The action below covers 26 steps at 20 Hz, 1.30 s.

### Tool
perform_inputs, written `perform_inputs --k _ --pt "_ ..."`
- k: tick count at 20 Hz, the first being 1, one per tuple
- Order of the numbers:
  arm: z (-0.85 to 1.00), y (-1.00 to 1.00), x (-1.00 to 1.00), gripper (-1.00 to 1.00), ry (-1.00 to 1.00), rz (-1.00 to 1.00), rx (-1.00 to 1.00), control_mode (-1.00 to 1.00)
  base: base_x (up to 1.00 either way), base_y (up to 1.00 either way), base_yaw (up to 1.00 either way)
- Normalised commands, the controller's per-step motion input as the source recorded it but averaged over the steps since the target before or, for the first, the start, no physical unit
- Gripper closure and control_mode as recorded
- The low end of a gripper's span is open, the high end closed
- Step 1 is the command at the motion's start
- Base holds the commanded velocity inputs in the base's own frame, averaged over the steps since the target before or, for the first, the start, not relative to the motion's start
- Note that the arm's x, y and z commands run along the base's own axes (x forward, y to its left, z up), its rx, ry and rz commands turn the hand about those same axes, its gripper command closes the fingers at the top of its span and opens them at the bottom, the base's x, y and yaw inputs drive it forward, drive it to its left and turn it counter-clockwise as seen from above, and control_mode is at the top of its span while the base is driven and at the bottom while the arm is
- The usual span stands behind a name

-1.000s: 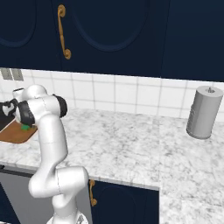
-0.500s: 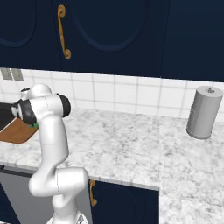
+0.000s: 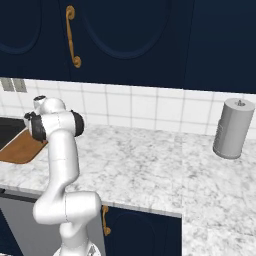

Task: Pick up the sponge from the counter and clean the cutting board by briefly scrubbing or pressing down on the cutting board. Once finished, release the sponge.

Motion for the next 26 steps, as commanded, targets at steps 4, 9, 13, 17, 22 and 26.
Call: perform_inputs --k 4,9,13,17,22,26 --pt "-0.43 0.65 0.04 1.00 0.07 0.00 -0.01 -1.00 0.00 0.00 0.00" --pt "-0.18 0.77 -0.09 1.00 0.03 0.00 0.00 -1.00 0.00 0.00 0.00" --pt "-0.10 0.67 -0.01 1.00 0.00 0.00 -0.06 -1.00 0.00 0.00 0.00" --pt "-0.98 -0.15 -0.73 1.00 0.00 0.09 -0.22 -1.00 0.00 0.00 0.00" --pt "-0.38 0.05 -0.48 1.00 -0.06 0.07 -0.04 -1.00 0.00 0.00 0.00" --pt "0.00 0.70 0.00 1.00 -0.03 0.00 0.05 -1.00 0.00 0.00 0.00"
